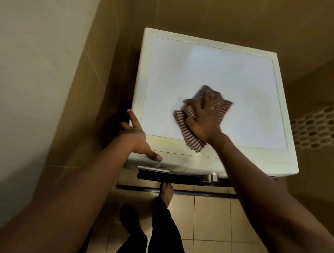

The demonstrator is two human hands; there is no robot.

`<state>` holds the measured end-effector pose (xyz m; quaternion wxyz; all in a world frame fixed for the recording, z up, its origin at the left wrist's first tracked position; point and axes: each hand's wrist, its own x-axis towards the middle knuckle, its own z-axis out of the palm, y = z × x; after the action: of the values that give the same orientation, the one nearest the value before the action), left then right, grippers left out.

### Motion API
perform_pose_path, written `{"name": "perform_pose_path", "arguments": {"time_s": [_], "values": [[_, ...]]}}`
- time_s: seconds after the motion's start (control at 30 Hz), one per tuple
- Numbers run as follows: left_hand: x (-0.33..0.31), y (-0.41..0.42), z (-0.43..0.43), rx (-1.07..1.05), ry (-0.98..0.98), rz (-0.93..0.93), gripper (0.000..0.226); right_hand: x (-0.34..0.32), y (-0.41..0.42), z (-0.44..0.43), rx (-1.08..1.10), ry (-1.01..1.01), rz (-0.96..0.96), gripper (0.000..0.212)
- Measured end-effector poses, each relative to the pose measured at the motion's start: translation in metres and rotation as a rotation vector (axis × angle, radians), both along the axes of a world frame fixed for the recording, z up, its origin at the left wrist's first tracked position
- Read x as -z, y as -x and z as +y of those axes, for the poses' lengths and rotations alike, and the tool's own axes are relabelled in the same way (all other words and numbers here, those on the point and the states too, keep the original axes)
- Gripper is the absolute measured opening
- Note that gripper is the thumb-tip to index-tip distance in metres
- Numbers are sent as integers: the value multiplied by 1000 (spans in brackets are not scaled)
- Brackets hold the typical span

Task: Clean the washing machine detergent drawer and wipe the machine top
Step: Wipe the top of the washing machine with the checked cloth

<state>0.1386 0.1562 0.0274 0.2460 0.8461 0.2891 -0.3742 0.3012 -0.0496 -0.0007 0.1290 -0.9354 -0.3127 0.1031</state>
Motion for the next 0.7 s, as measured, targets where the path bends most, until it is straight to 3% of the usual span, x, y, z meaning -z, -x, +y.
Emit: {"name": "perform_pose_path", "arguments": {"time_s": [0.1,0.2,0.37,0.43,0.53,0.63,0.7], "values": [[-8,8,-4,-37,28,-77,187,-2,47,41,-275,-64,7,79],[-4,29,-7,-164,86,-234,179,0,72,10,-462,-60,2,82],[17,58,-21,-280,102,-337,156,2,54,9,-39,70,-88,86],[16,58,-18,-250,114,-346,155,3,68,55,-36,96,-95,87],[9,62,-4,-187,175,-402,152,1,105,88,-308,68,-93,78],[4,72,10,-144,177,-371,130,-2,111,39,-635,44,-108,68],[5,76,11,-151,141,-364,111,-3,90,3,-620,32,-115,66]]}}
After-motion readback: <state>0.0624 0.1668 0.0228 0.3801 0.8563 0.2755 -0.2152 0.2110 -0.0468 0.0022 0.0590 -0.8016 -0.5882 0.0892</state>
